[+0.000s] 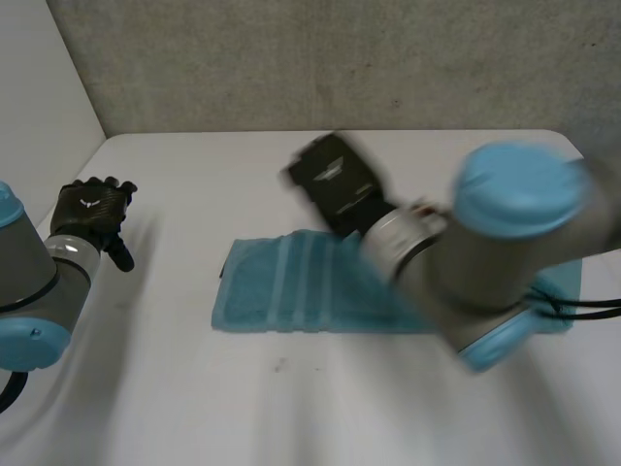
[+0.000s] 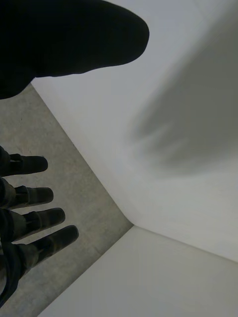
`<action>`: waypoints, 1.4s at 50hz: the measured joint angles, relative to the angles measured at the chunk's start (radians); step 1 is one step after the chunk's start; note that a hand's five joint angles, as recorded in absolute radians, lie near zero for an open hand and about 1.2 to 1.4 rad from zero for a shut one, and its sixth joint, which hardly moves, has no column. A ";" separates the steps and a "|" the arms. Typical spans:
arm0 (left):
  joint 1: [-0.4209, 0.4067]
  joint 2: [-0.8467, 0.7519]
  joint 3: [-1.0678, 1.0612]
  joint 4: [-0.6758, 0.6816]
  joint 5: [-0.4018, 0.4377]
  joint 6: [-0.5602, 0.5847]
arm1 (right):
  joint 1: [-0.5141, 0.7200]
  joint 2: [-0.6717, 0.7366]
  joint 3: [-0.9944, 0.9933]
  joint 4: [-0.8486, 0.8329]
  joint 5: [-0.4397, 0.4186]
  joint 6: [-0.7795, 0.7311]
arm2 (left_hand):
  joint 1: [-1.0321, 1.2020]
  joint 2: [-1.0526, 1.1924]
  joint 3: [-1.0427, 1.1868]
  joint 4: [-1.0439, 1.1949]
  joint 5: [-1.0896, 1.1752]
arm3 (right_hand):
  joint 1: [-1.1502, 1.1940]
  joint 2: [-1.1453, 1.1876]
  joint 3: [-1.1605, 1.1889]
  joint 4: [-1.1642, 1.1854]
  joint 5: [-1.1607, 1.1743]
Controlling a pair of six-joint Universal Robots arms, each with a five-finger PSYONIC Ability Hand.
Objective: Fold the laundry
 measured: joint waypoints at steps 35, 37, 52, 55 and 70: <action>-0.115 0.032 -0.051 0.047 0.003 0.004 | -0.414 0.043 -0.059 0.147 0.342 0.472 | 0.000 0.000 0.000 0.000 0.000 | -0.783 -0.956 -0.969 -0.958 -0.930; -0.115 0.030 -0.052 0.048 0.003 0.004 | -0.430 0.073 -0.080 0.169 0.331 0.508 | 0.000 0.000 0.000 0.000 0.000 | -0.783 -0.956 -0.969 -0.958 -0.930; -0.113 0.021 -0.054 0.048 0.002 0.005 | -0.483 0.320 -0.245 0.238 0.254 0.668 | 0.000 0.000 0.000 0.000 0.000 | -0.780 -0.946 -0.947 -0.952 -0.920; -0.113 0.019 -0.054 0.048 0.002 0.005 | -0.483 0.340 -0.262 0.238 0.250 0.671 | 0.000 -0.001 0.000 0.000 0.000 | -0.742 -0.879 -0.882 -0.894 -0.861; -0.113 0.015 -0.065 0.050 0.002 0.005 | -0.484 0.442 -0.386 0.238 0.256 0.668 | 0.000 -0.001 0.000 0.000 0.000 | -0.528 -0.632 -0.638 -0.645 -0.647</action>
